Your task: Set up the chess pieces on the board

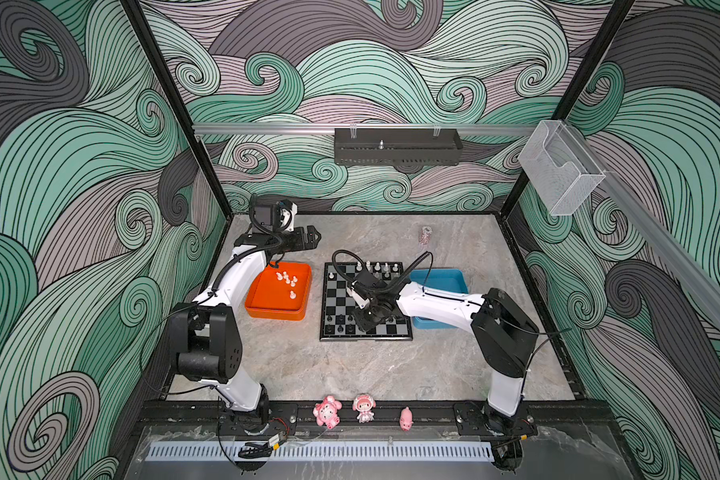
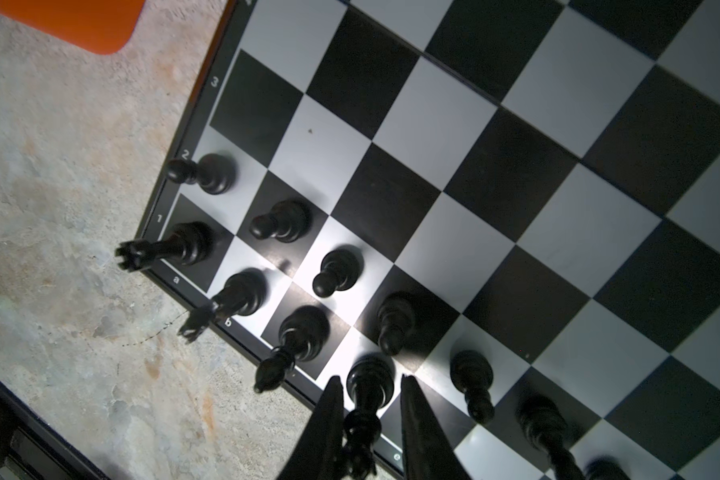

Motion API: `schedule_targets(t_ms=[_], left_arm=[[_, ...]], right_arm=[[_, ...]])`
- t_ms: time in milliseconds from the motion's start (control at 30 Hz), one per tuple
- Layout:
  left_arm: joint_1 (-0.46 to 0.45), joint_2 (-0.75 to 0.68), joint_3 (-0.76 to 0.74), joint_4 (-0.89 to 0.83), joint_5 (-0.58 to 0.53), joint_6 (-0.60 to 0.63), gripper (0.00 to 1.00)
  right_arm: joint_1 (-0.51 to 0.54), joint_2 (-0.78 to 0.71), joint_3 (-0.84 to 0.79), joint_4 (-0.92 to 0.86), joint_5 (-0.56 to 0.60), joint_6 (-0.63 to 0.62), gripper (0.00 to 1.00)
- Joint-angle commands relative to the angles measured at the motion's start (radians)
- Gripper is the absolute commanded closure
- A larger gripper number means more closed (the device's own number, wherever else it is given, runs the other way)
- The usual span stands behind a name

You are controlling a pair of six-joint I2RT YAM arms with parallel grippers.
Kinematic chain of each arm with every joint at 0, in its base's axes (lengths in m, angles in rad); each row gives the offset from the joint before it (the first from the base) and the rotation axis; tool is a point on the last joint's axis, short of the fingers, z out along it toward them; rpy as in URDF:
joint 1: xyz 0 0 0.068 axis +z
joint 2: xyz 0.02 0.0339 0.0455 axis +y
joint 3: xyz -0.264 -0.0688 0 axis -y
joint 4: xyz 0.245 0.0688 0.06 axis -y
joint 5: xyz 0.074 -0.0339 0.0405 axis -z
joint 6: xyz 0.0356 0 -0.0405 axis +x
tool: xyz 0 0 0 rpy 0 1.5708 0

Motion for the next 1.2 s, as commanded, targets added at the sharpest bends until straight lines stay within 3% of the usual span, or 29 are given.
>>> schedule_targets(t_ms=[0,1167], left_arm=[[0.009,0.014,-0.003,0.013,0.015,-0.005,0.01],[0.008,0.013,-0.003,0.015,0.017,-0.007,0.01]], right_arm=[[0.008,-0.012,0.009,-0.018,0.006,0.005,0.77],[0.009,-0.032,0.005,0.001,-0.040,0.018,0.82]])
